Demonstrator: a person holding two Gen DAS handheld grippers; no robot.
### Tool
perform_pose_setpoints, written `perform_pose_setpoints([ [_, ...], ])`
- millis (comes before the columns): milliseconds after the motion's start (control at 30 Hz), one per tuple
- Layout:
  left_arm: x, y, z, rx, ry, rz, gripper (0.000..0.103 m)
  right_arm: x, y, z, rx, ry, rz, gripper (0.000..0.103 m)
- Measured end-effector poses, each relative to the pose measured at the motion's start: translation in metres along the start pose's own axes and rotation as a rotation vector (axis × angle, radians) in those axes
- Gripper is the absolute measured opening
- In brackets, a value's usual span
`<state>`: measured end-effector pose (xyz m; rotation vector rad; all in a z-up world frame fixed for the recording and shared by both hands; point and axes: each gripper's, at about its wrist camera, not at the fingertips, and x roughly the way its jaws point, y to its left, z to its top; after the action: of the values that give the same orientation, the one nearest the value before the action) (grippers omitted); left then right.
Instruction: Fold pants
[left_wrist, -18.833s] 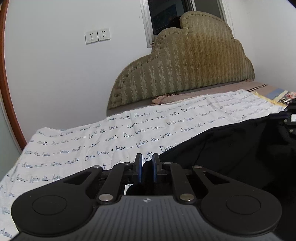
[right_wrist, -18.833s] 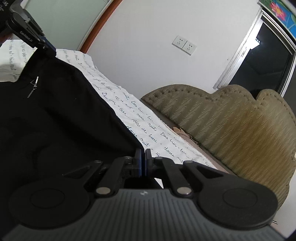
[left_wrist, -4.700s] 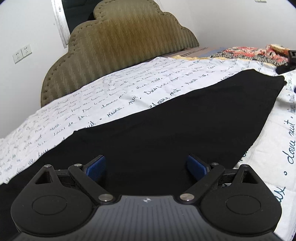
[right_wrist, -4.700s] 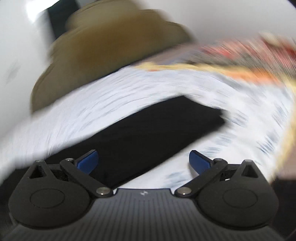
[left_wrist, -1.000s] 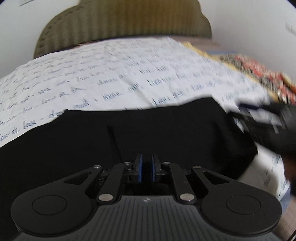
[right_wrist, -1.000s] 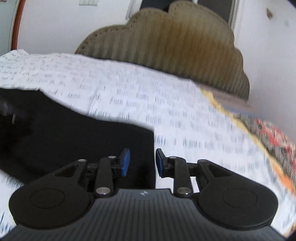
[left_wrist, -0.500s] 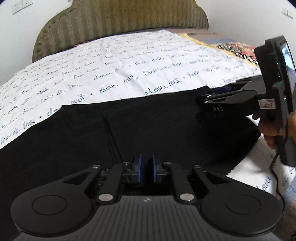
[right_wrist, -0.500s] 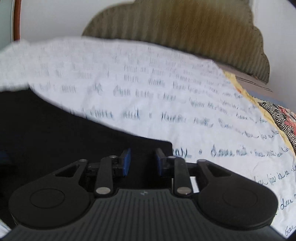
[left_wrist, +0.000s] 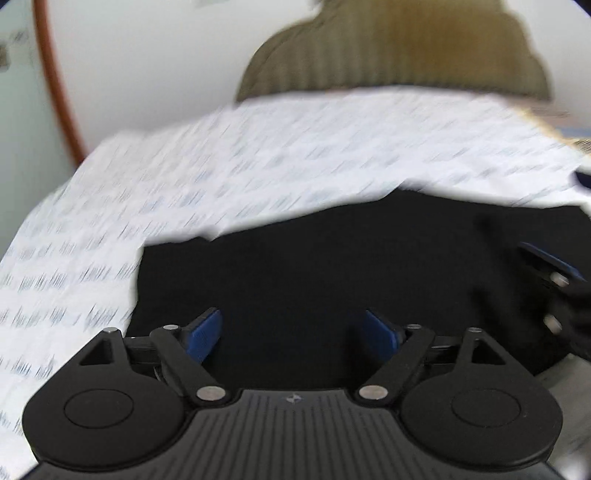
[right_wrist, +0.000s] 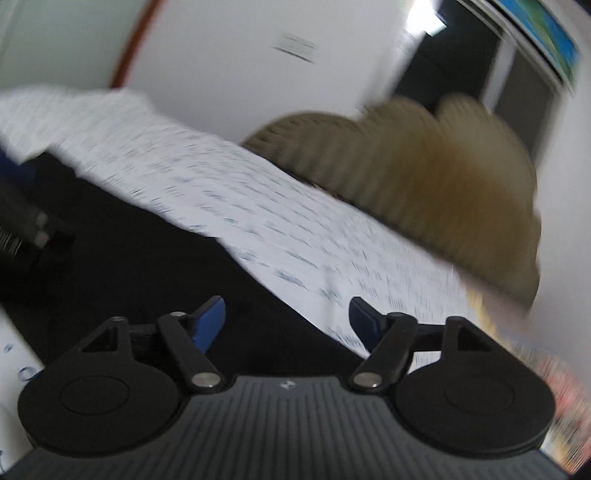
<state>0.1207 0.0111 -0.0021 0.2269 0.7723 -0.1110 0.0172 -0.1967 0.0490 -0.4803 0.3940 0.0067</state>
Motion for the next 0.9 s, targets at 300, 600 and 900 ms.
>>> perform_pose_setpoints([
  [300, -0.029, 0.086, -0.006, -0.102, -0.106, 0.150, 0.086, -0.017, 0.064, 0.047, -0.026, -0.096, 0.150, 0.085],
  [600, -0.026, 0.170, -0.028, -0.267, -0.057, 0.203, 0.099, -0.040, 0.186, 0.069, -0.429, -0.267, 0.267, 0.075],
  [900, -0.016, 0.178, -0.036, -0.374, 0.039, 0.056, 0.099, -0.038, 0.228, 0.064, -0.604, -0.271, 0.273, 0.055],
])
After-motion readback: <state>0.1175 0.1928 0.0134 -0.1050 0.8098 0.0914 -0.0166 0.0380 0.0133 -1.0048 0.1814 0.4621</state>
